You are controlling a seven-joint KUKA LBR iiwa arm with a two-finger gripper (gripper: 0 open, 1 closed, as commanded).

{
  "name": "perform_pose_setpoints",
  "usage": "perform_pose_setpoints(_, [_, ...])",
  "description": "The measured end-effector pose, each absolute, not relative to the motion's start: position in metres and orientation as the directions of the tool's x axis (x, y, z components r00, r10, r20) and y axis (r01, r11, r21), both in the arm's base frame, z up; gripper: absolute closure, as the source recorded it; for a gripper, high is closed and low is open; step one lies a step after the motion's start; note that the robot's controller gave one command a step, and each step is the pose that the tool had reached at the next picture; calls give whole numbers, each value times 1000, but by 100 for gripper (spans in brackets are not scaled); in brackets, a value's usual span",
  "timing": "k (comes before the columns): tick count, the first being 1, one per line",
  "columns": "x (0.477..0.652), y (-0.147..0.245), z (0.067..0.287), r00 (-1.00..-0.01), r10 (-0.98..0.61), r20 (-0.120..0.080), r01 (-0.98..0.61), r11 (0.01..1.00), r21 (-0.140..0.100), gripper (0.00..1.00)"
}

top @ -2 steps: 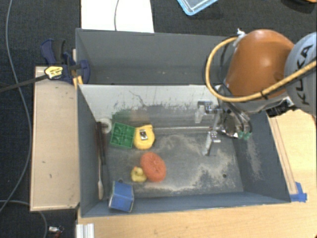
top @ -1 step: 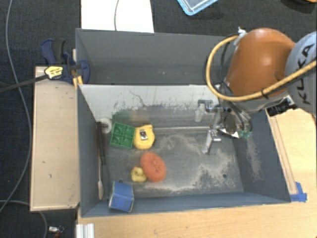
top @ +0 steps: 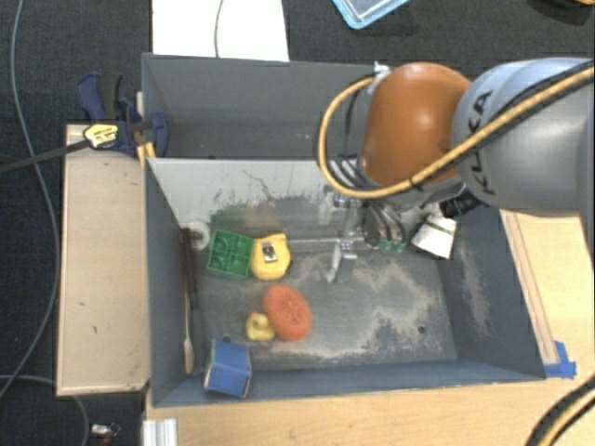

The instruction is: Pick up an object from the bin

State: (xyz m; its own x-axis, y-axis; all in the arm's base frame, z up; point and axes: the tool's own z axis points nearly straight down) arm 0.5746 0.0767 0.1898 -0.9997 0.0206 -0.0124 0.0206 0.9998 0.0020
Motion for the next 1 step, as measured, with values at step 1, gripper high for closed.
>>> perform_pose_setpoints(1, [564,152,144,-997,-81,-13,-80,997,-1,0])
